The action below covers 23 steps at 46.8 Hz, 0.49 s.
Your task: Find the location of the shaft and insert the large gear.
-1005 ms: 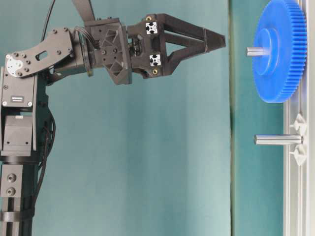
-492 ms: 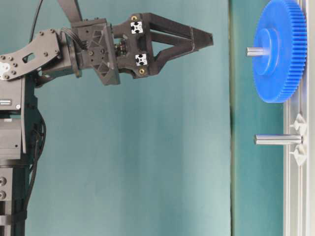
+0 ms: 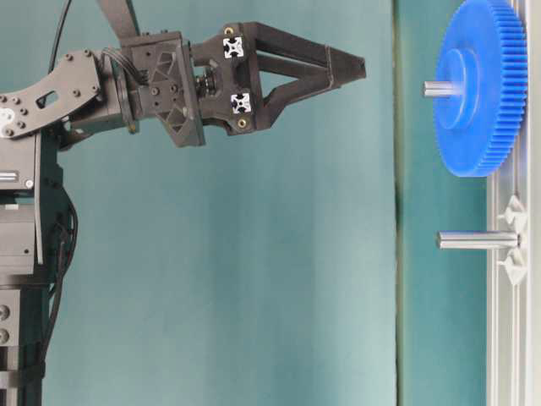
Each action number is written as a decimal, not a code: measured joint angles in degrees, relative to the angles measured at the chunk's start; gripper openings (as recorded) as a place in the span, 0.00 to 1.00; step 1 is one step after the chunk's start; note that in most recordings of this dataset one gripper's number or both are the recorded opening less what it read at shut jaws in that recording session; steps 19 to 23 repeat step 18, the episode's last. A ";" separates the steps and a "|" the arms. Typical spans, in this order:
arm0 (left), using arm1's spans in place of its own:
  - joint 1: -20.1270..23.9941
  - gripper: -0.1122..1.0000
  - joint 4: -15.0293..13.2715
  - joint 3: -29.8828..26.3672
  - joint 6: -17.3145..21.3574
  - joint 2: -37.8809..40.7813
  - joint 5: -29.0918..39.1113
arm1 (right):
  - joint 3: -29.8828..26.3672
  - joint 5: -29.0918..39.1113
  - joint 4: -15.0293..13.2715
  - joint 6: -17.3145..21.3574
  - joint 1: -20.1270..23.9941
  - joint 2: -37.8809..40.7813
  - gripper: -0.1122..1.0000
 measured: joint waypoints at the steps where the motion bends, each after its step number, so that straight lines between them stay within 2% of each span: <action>1: 0.09 0.93 0.00 0.09 0.00 0.00 0.00 | 0.00 0.00 0.00 0.00 -0.09 0.00 0.11; 23: 0.00 0.93 -0.09 0.09 -0.09 -0.88 0.35 | 0.00 0.00 0.00 0.00 0.00 0.00 0.11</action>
